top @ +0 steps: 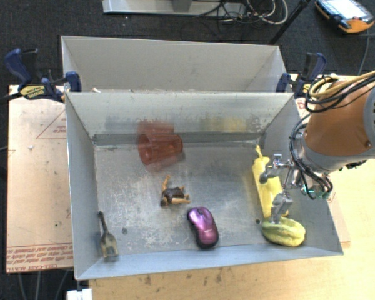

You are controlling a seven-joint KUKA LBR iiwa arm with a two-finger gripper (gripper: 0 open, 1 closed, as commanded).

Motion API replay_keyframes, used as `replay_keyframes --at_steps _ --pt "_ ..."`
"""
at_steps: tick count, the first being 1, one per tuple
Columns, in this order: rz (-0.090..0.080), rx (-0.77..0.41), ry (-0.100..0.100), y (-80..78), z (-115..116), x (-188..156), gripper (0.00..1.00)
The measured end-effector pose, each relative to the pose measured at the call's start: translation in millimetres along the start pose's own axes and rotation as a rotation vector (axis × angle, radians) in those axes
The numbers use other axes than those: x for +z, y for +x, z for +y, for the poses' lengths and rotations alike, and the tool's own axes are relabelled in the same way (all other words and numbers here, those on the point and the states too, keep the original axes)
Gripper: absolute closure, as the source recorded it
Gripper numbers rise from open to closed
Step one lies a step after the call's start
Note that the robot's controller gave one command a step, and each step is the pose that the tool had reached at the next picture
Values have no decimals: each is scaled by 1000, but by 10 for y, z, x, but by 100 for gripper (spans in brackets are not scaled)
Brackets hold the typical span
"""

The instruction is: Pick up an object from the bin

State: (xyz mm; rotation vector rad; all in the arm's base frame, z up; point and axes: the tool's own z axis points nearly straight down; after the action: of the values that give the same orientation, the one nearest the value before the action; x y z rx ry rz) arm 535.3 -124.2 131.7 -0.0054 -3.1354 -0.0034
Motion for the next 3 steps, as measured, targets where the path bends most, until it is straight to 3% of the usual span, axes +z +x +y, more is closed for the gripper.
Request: replay_keyframes --at_steps 2,3 --pt "-7 -72 0 -18 -59 -71 0" --pt "-4 -391 -15 -322 -90 387 100"
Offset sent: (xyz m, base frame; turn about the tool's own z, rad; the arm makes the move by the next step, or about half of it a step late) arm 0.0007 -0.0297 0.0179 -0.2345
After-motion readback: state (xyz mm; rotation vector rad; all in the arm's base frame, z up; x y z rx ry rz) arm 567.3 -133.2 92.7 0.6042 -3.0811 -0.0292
